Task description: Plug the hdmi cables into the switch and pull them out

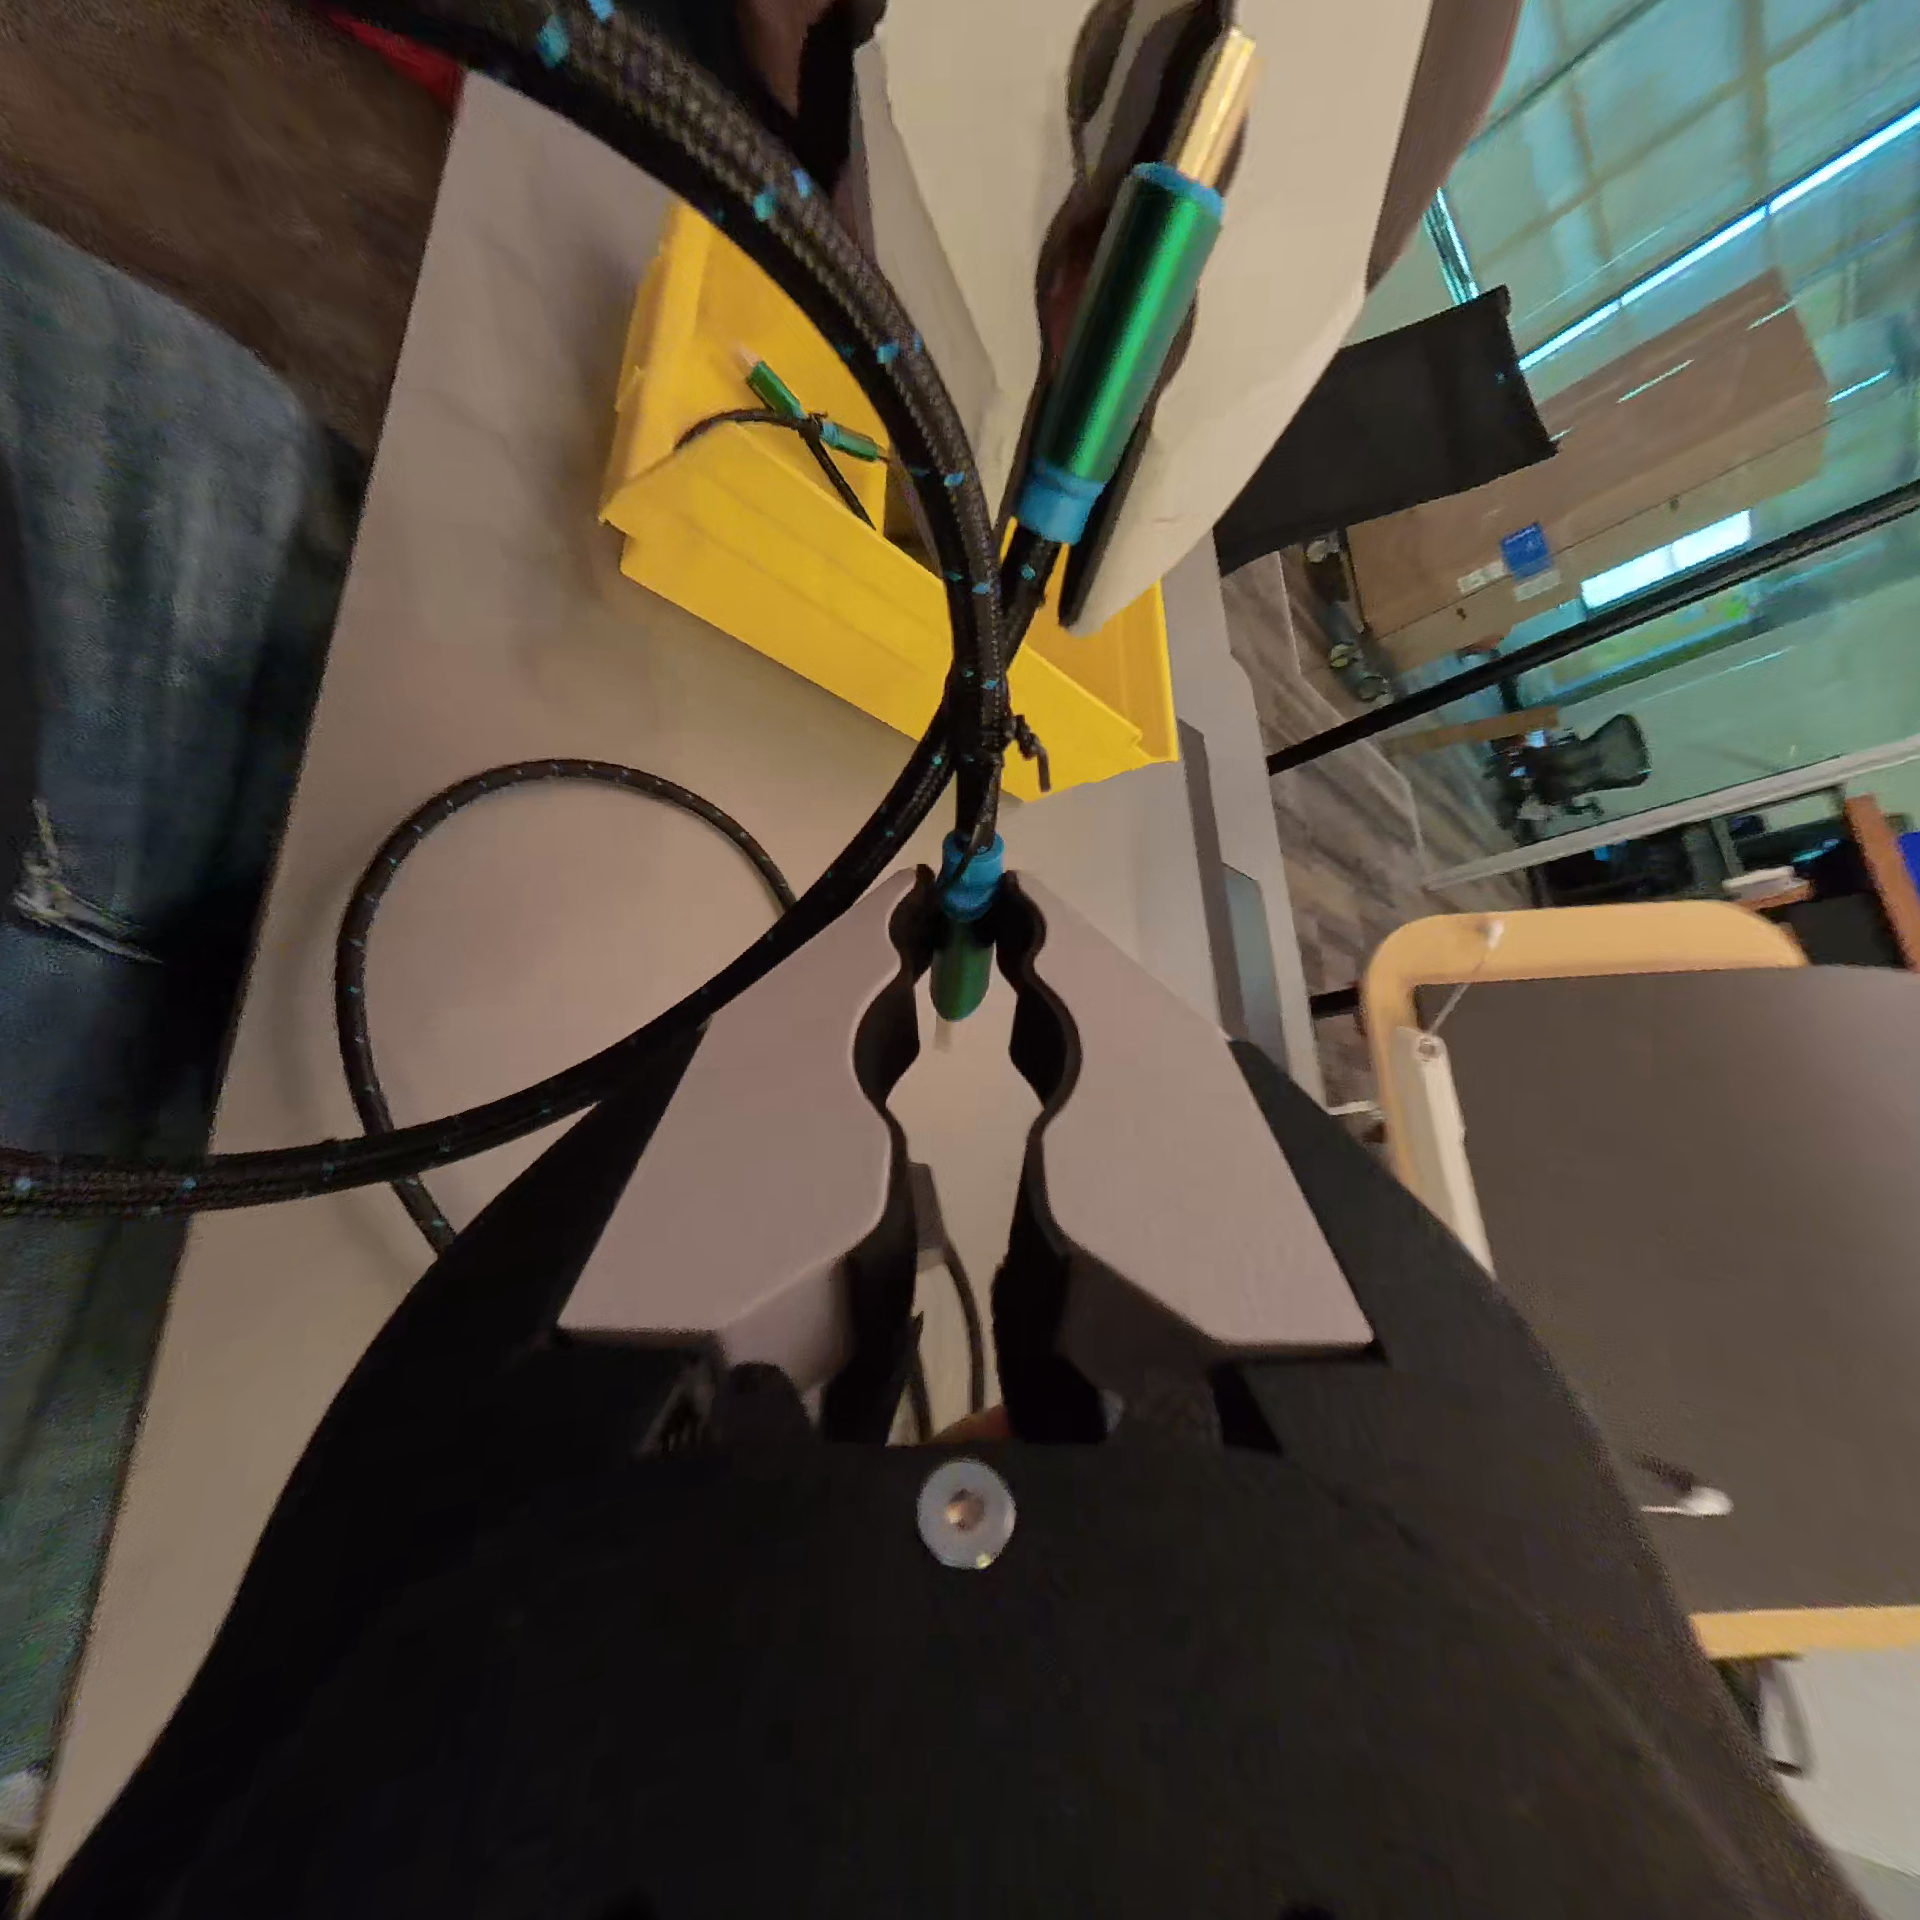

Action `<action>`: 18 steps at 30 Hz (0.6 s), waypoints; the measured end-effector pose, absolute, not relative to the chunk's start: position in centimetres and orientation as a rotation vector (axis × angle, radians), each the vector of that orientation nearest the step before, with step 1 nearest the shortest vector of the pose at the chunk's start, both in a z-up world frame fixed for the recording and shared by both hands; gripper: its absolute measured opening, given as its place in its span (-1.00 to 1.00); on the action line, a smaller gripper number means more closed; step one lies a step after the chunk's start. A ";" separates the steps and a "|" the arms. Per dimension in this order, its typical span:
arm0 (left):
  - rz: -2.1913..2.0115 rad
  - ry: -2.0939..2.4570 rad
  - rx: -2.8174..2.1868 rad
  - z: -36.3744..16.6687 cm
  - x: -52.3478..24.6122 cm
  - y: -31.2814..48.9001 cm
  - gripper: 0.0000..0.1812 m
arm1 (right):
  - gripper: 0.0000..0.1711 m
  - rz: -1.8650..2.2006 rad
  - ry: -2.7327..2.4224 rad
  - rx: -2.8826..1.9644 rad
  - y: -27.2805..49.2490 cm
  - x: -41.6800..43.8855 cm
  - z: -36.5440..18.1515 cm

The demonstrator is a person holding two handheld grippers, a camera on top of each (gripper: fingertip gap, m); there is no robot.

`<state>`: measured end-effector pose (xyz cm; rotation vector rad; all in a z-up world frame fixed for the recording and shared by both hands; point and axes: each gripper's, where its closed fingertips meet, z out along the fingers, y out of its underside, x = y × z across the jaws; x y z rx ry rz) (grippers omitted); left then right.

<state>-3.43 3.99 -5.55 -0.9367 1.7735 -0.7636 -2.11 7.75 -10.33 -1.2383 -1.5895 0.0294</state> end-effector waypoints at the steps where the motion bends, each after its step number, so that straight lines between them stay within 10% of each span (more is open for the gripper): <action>1: -0.757 1.761 -0.943 -5.6 -3.3 4.2 -0.88 | -0.89 0.051 -1.575 -1.262 7.8 -1.9 -10.5; 18: -0.924 1.647 -1.029 -6.2 -2.9 5.7 -0.88 | -0.89 0.420 -1.428 -1.410 5.8 0.2 -10.5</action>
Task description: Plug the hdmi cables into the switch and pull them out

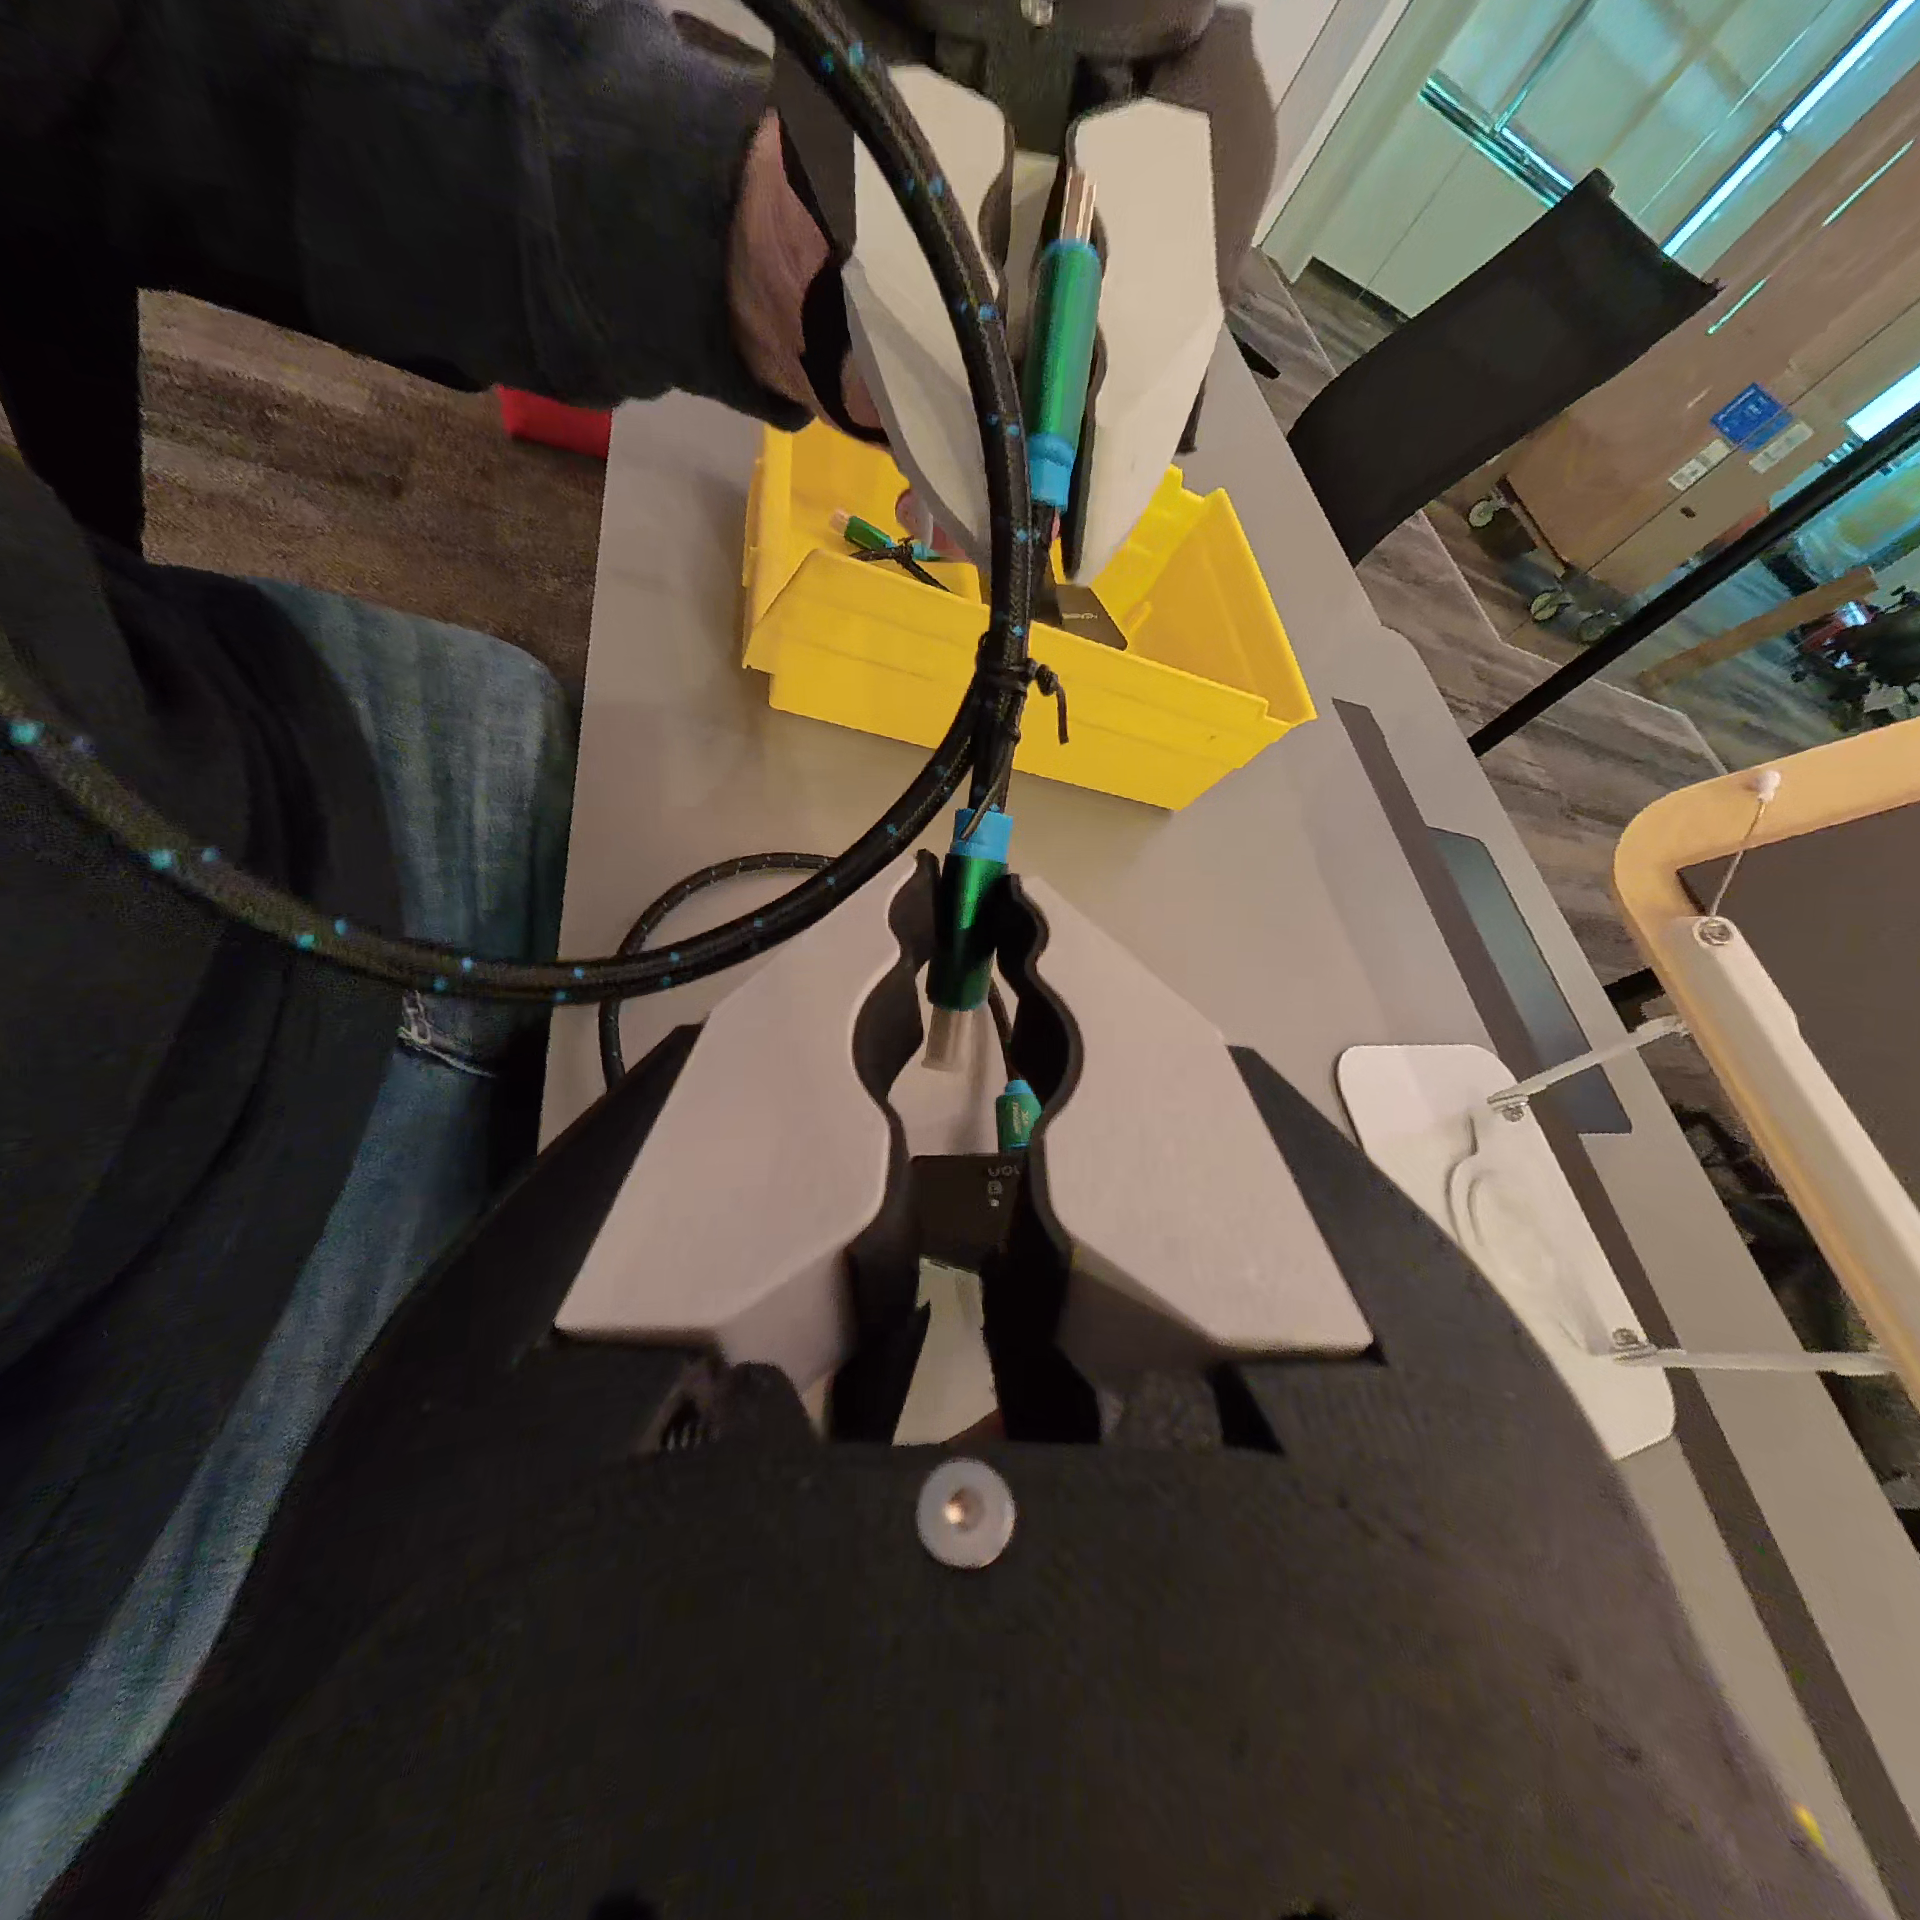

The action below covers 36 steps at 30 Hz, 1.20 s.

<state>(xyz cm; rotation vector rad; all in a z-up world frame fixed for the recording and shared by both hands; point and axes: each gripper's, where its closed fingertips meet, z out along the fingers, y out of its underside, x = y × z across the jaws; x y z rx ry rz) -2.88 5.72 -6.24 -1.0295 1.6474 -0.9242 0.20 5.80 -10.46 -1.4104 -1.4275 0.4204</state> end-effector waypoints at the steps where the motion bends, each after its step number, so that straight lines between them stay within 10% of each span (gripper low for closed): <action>1: -0.955 1.632 -1.036 -6.2 -3.0 5.9 -0.88 | -0.90 0.443 -1.416 -1.418 5.7 0.2 -10.2; 11: -1.178 1.539 -1.193 -7.0 -2.8 7.1 -0.83 | -0.89 0.837 -1.224 -1.634 5.9 0.0 -11.3; 18: -0.654 1.645 -1.158 -6.7 -5.4 8.9 -0.36 | -0.89 1.000 -1.208 -1.777 6.7 0.7 -12.2; 25: -0.231 1.791 -0.888 -8.5 -4.3 4.6 -0.70 | -0.90 1.375 -1.102 -1.778 7.1 0.5 -11.1; 36: -1.129 1.292 -1.282 -9.7 -1.1 5.2 -0.25 | -0.90 1.834 -1.135 -1.628 4.1 -2.1 -9.9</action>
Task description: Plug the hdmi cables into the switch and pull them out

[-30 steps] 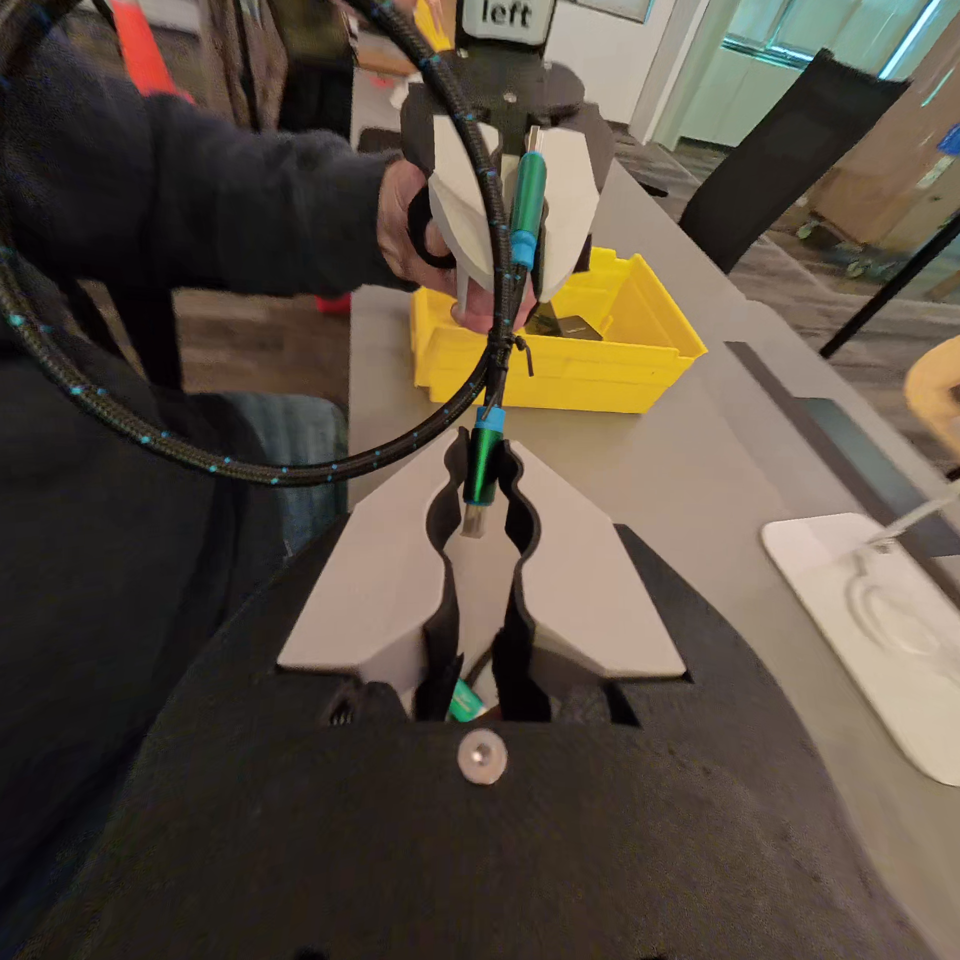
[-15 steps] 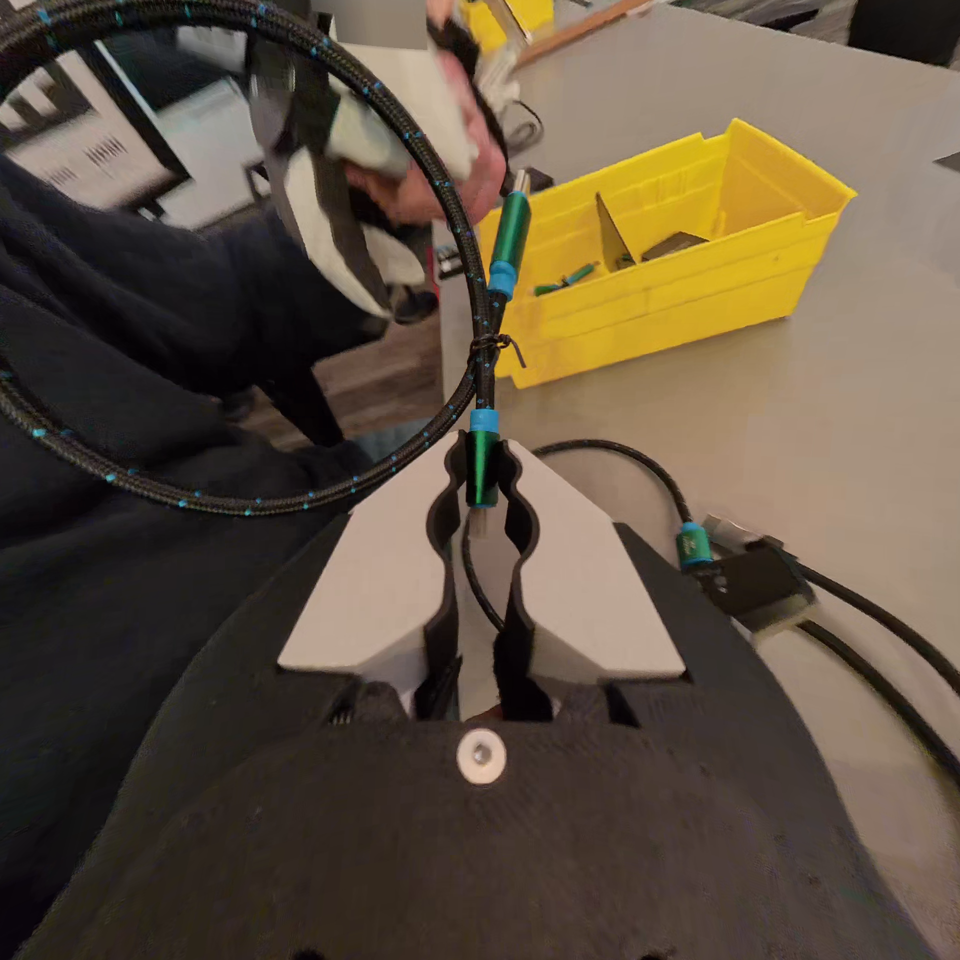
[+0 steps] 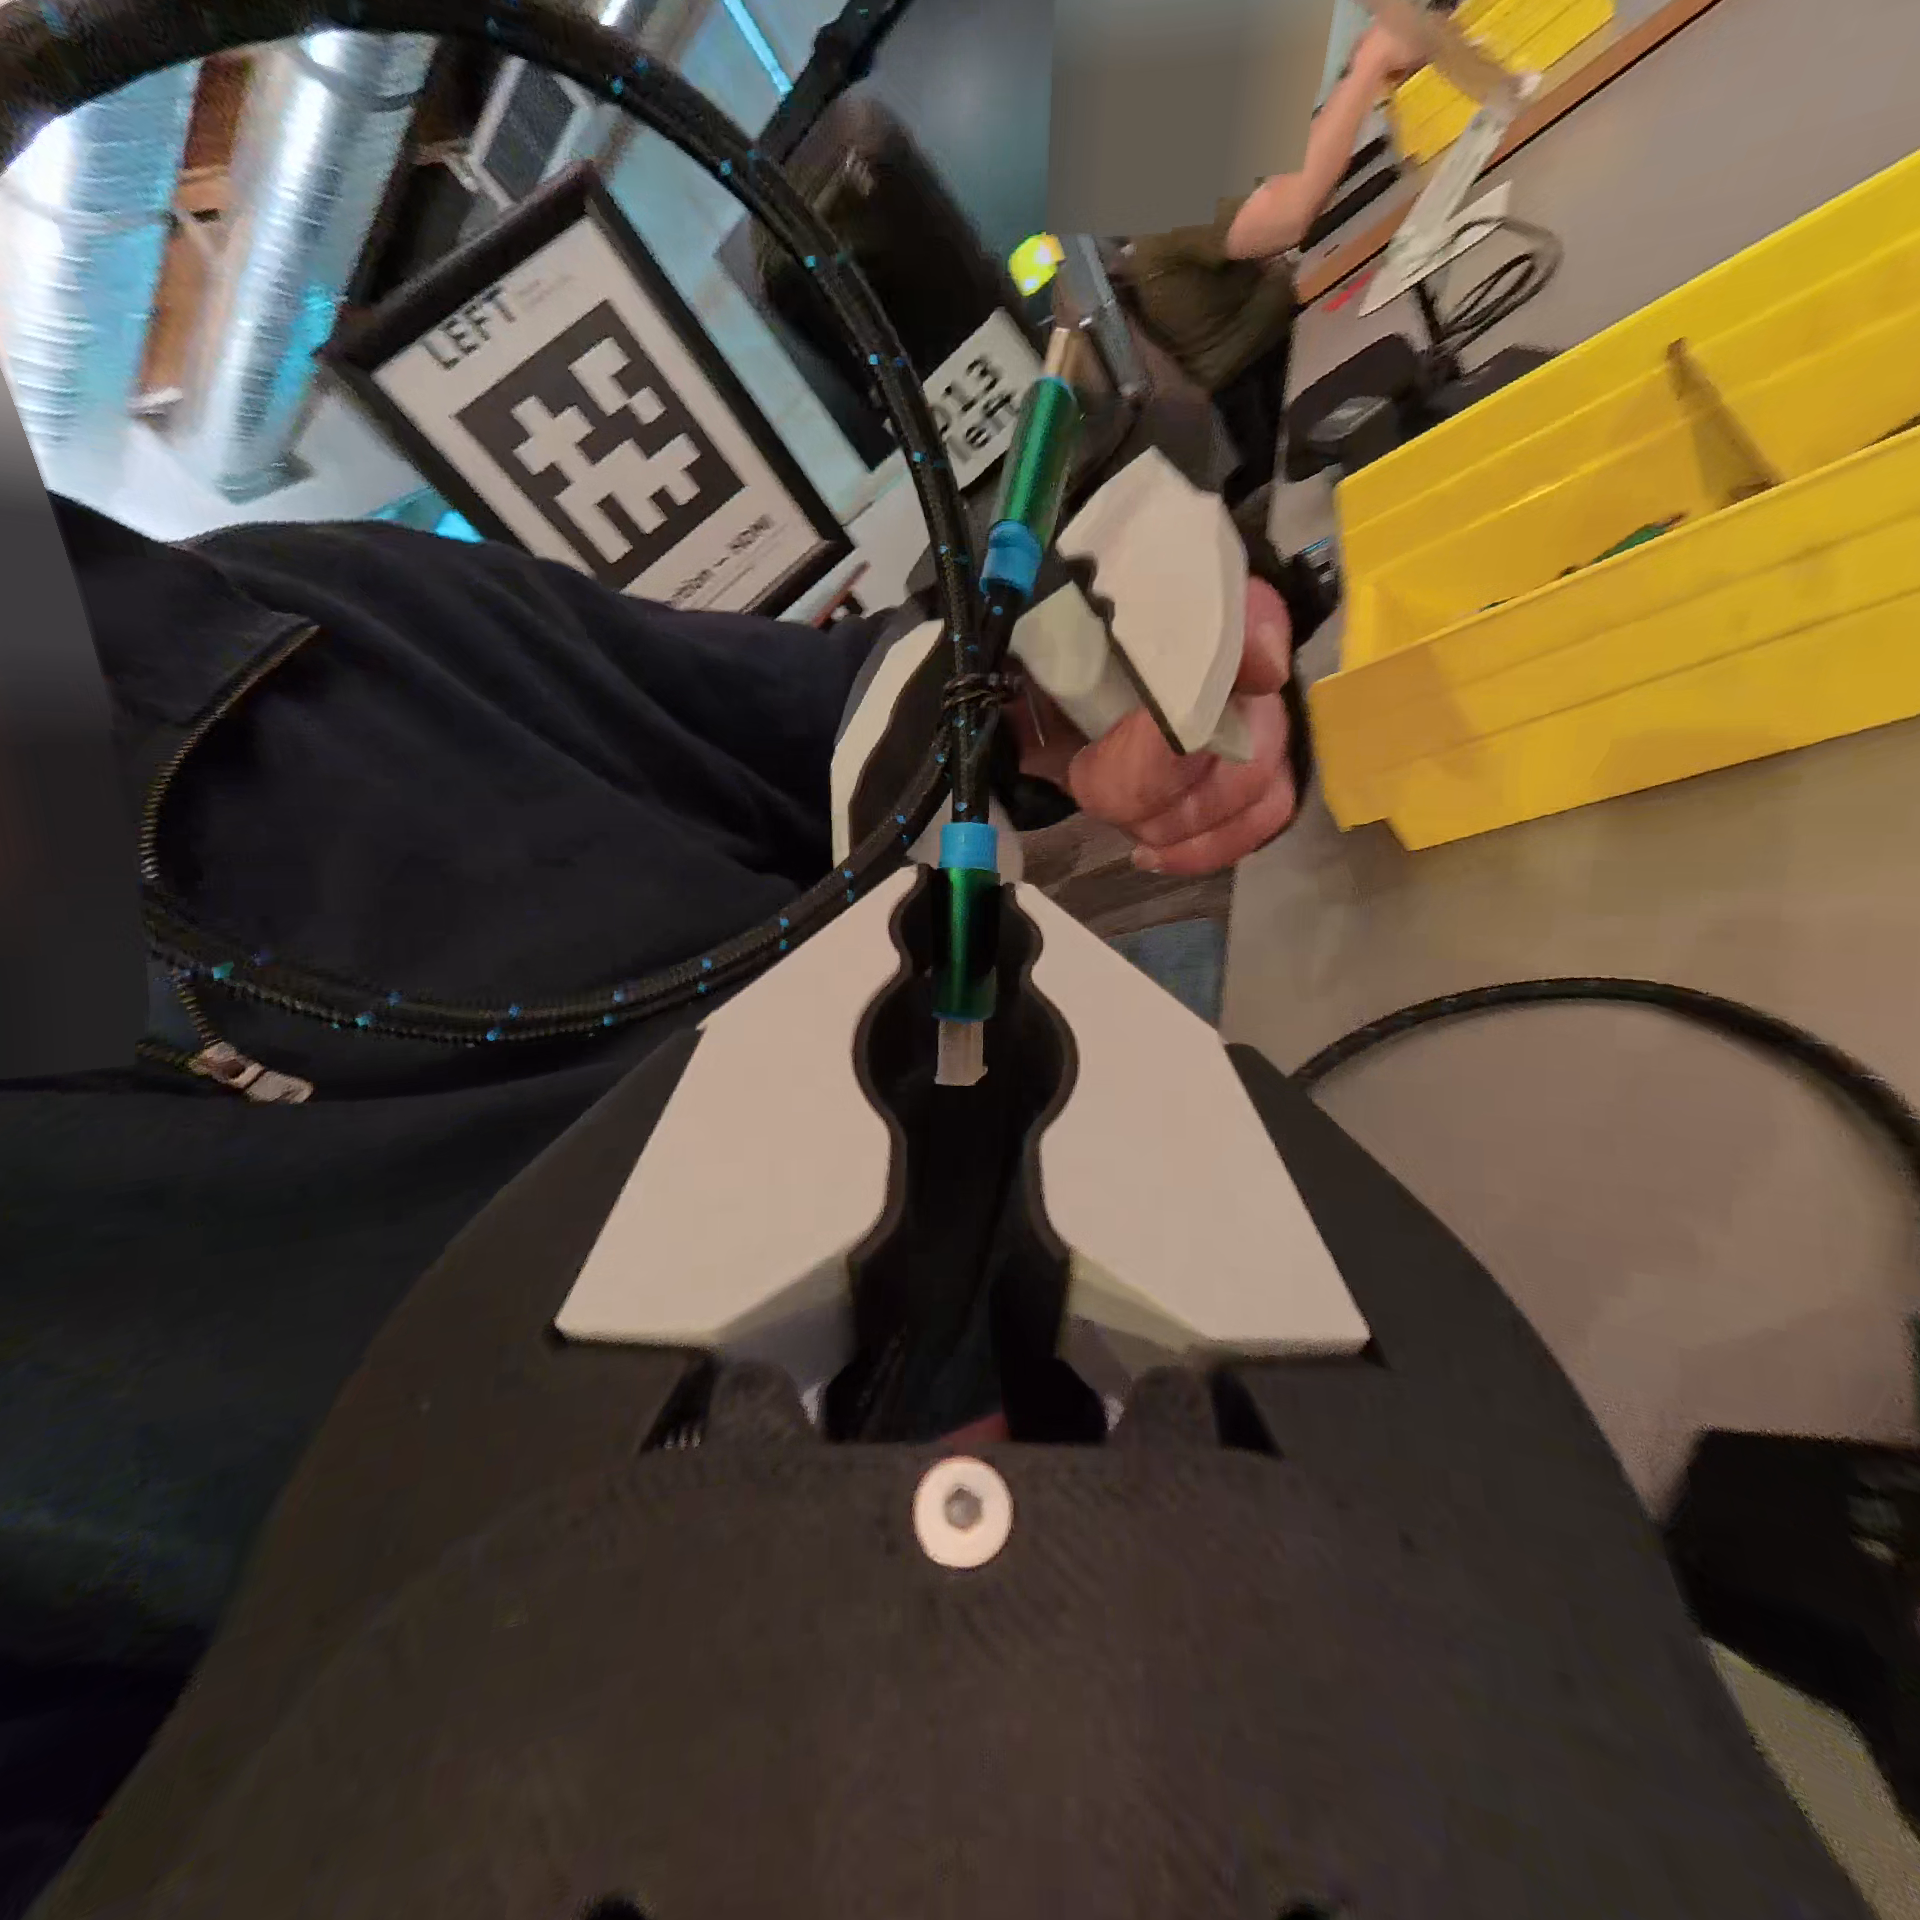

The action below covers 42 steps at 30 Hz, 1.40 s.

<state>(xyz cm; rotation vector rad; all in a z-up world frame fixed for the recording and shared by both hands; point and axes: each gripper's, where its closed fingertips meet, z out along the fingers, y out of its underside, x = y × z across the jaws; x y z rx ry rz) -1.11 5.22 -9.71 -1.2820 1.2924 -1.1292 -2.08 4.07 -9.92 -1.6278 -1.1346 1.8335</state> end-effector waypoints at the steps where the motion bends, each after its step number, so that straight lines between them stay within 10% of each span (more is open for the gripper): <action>1: -1.173 1.281 -1.269 -9.3 -0.8 5.2 -0.31 | -0.90 1.879 -1.158 -1.613 3.5 -2.3 -10.0; 6: -1.596 1.231 -1.150 -7.4 -0.6 3.4 -0.86 | -0.90 1.975 -1.194 -1.585 2.4 -3.6 -10.3; 14: -1.641 0.891 -1.222 -5.1 -2.8 7.4 -0.92 | -0.61 1.785 -0.946 -1.550 6.4 -3.0 -9.9; 19: -1.669 0.871 -1.203 -4.5 -2.9 7.2 -0.92 | -0.95 1.716 -0.981 -1.478 5.8 -3.3 -9.1; 42: -1.479 0.885 -1.222 -2.4 -7.0 9.6 -0.93 | -0.95 0.705 -0.994 -1.661 8.2 7.3 -6.1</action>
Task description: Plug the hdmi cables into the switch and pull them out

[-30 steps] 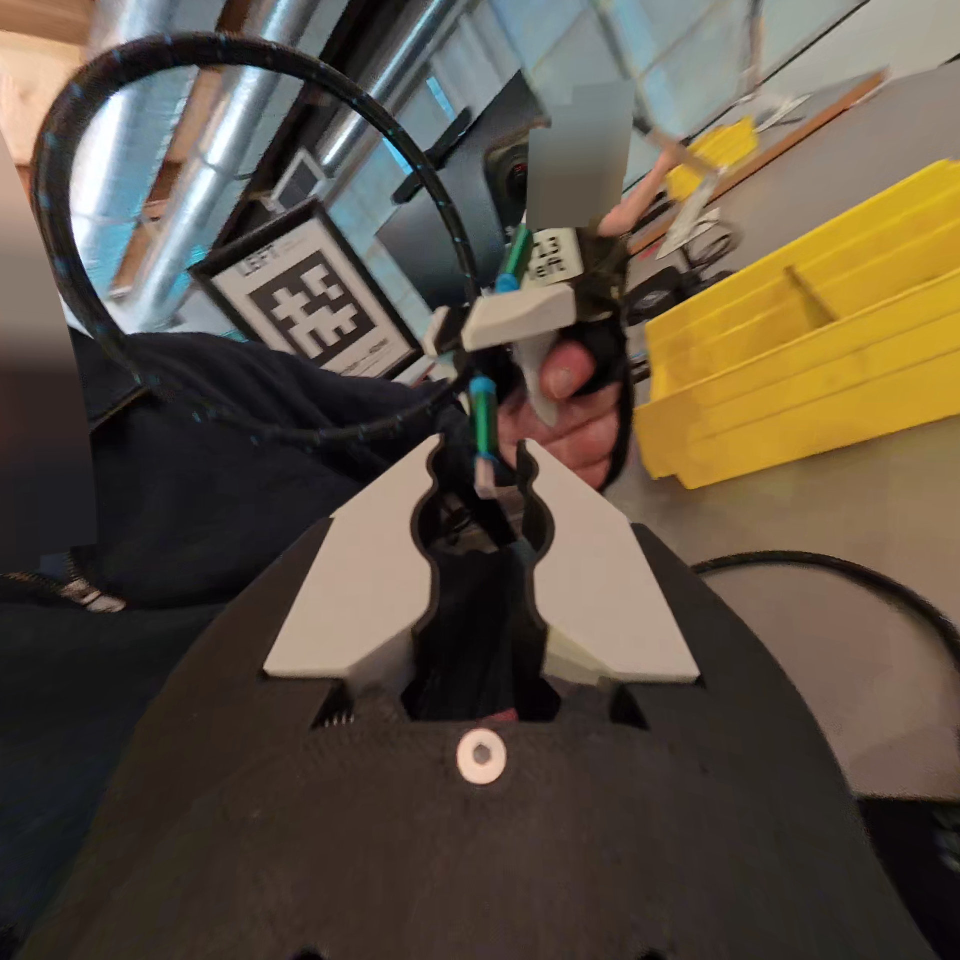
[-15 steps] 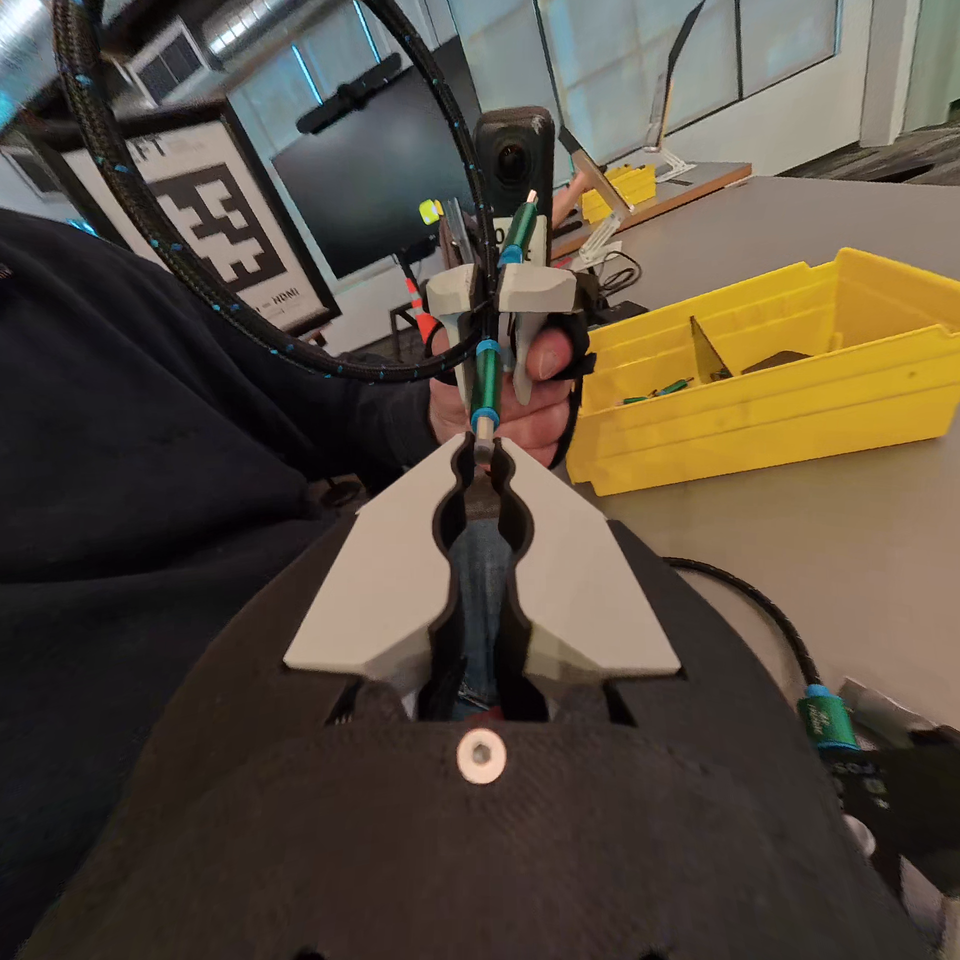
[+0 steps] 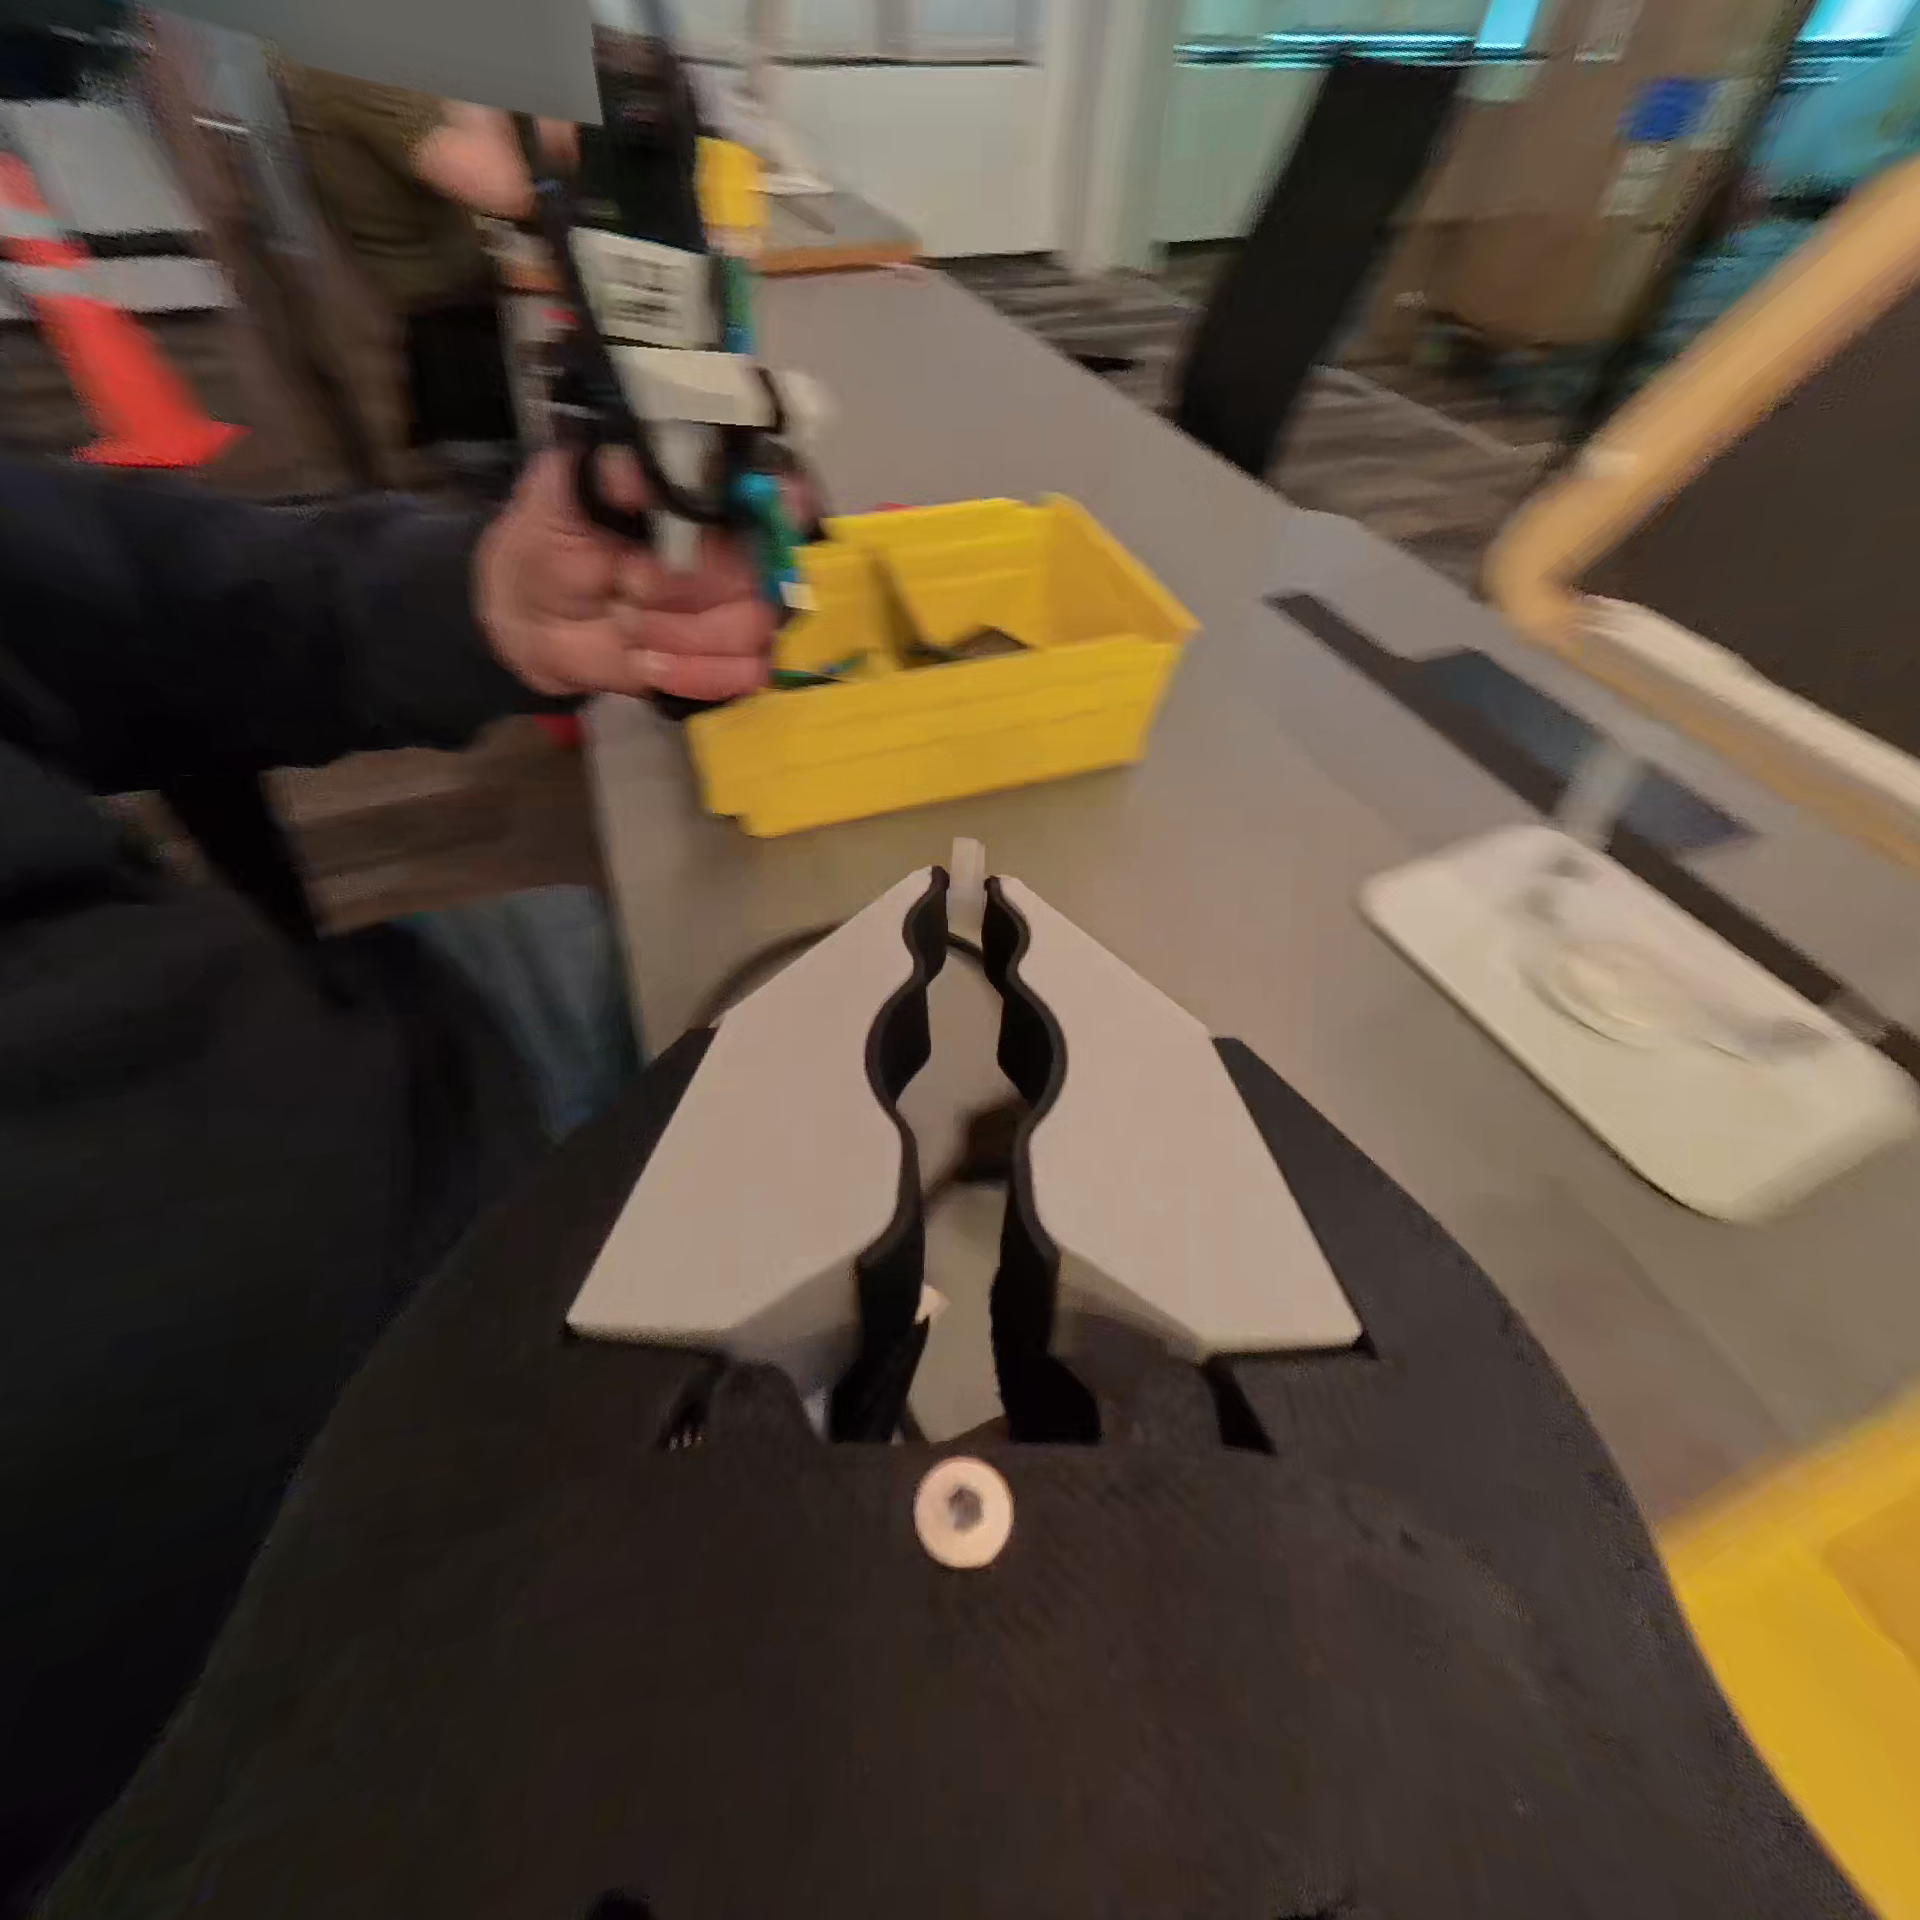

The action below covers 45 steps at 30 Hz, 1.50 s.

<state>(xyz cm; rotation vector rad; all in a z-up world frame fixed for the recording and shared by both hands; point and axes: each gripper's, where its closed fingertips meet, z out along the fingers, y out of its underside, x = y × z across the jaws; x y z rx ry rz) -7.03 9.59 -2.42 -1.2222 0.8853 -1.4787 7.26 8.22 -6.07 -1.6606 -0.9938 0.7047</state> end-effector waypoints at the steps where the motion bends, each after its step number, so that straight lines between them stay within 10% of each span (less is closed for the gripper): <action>1: -1.485 0.882 -1.227 -2.6 -7.2 9.7 -0.93 | -0.95 0.589 -0.929 -1.709 9.1 10.1 -6.0; 9: -1.543 0.838 -1.289 -4.7 -6.7 11.1 -0.93 | -0.95 0.196 -0.633 -2.256 10.3 27.3 -16.3; 13: -1.567 0.809 -1.321 -5.5 -6.2 11.4 -0.93 | -0.50 0.172 -0.578 -2.448 10.1 29.8 -21.5; 19: -1.621 0.747 -1.343 -6.2 -5.4 11.9 -0.93 | -0.48 0.090 -0.560 -2.325 10.4 30.1 -17.9; 32: -1.777 0.648 -1.267 -4.4 -3.3 10.2 -0.92 | -0.54 0.777 -0.989 -1.667 8.0 -0.5 -8.3; 45: -1.520 0.919 -1.180 -4.7 -3.7 8.3 -0.79 | -0.91 1.251 -0.949 -1.550 7.2 -3.1 -7.3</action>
